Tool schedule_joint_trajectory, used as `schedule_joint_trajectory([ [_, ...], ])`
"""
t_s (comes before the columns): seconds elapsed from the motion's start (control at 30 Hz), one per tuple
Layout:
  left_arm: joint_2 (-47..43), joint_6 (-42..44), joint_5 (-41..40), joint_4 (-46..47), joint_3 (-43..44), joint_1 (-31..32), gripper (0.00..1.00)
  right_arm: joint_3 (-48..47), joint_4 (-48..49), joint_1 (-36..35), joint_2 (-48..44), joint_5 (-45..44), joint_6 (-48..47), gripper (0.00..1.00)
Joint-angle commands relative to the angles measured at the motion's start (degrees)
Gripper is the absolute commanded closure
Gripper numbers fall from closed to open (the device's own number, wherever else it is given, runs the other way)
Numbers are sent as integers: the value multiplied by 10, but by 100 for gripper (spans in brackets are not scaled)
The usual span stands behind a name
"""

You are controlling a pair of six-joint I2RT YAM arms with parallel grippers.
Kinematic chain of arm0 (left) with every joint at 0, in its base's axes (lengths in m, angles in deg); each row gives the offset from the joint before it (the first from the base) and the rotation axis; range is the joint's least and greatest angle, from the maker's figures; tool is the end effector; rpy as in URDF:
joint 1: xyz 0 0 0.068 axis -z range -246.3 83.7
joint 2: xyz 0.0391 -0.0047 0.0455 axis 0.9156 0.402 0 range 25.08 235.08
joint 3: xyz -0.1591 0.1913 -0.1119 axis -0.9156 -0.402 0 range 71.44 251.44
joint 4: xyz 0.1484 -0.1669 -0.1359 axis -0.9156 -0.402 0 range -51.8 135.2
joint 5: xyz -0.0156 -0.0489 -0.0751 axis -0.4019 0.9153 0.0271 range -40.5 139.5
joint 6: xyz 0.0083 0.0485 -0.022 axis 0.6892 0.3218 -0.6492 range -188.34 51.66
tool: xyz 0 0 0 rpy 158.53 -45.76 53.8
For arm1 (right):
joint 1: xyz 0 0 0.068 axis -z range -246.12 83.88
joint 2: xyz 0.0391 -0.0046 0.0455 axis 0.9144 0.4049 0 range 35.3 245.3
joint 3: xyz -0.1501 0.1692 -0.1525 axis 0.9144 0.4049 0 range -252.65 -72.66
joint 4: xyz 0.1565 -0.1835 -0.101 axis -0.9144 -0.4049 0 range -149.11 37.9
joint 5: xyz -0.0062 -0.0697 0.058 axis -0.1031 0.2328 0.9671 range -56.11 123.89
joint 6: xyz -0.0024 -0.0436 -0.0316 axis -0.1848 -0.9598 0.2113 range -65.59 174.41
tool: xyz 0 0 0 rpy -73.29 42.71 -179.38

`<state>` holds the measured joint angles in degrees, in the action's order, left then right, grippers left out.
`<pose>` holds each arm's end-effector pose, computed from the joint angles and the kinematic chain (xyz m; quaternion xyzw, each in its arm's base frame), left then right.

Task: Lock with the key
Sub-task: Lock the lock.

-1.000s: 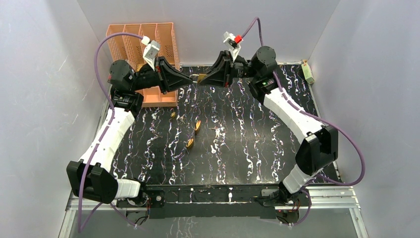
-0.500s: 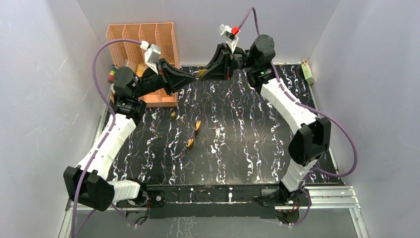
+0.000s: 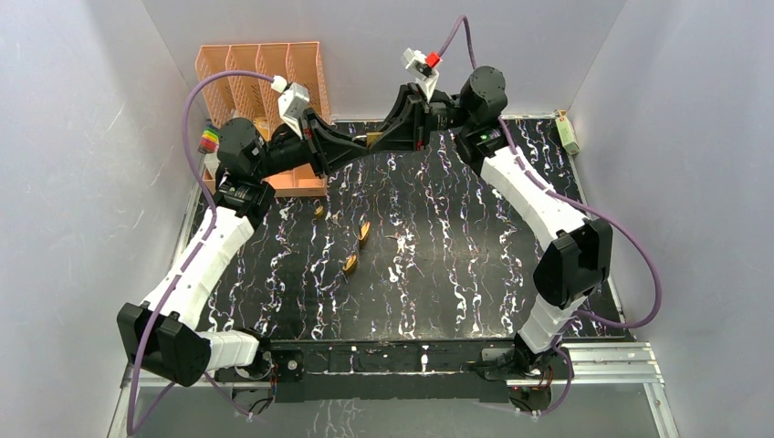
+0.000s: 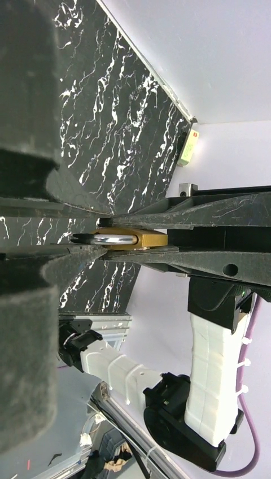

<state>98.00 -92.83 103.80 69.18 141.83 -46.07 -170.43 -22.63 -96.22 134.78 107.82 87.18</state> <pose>0.2510 -0.1233 0.4497 0.3582 0.5147 -0.5174 0.5823 0.3154 0.2225 0.4656 -0.5051 0.4247 0.6220 0.4215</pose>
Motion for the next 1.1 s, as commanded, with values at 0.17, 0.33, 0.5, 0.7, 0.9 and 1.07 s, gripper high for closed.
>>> schedule_joint_trajectory([
  [0.17,0,15,35,-41,7,74,35,11,26,-75,-28,-122,-32,100],
  [0.33,-8,17,41,-43,18,66,31,22,20,-74,-39,-122,-38,100],
  [0.5,-1,-21,79,5,19,63,79,36,16,-74,-48,-124,-42,100],
  [0.7,3,-59,107,59,10,62,100,53,14,-73,-54,-118,-44,100],
  [0.9,2,-41,123,24,30,62,100,71,8,-73,-63,-116,-50,100],
  [1.07,5,-25,128,-14,49,59,53,82,8,-71,-70,-114,-51,100],
])
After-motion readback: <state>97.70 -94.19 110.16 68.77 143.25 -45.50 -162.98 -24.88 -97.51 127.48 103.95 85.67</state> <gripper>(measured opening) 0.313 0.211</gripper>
